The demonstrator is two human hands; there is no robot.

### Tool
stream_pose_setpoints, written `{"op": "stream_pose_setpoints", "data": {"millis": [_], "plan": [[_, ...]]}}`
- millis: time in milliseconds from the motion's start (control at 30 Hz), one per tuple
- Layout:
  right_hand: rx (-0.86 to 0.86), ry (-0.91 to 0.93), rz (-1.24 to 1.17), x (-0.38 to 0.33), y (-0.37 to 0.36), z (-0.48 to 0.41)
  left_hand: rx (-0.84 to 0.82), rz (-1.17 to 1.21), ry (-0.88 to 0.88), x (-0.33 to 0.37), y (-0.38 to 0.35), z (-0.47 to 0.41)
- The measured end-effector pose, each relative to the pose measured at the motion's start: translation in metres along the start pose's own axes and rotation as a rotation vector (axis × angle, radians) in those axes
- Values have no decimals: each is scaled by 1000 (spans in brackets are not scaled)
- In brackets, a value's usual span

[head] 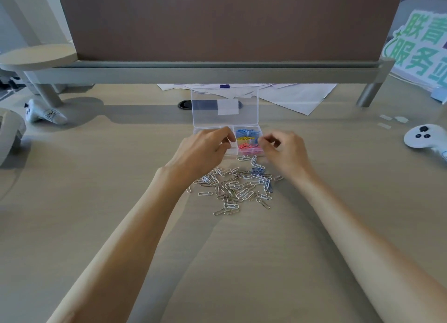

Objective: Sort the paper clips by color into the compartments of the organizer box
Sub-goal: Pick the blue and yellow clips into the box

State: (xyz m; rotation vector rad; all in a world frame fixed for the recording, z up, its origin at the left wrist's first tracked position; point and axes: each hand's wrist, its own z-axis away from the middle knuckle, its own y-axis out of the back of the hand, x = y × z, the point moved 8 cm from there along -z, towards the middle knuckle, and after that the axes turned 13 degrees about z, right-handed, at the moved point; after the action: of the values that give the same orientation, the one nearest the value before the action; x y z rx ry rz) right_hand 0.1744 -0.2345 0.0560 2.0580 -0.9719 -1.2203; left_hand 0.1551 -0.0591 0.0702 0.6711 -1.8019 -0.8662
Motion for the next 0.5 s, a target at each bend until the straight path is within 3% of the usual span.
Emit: {"op": "stream_pose_setpoints", "data": {"millis": [200, 500], "plan": [[3, 2, 237, 1, -24, -62, -19, -64, 62, -11, 0, 0], [-108, 233, 511, -6, -47, -72, -73, -175, 34, -11, -5, 3]]}}
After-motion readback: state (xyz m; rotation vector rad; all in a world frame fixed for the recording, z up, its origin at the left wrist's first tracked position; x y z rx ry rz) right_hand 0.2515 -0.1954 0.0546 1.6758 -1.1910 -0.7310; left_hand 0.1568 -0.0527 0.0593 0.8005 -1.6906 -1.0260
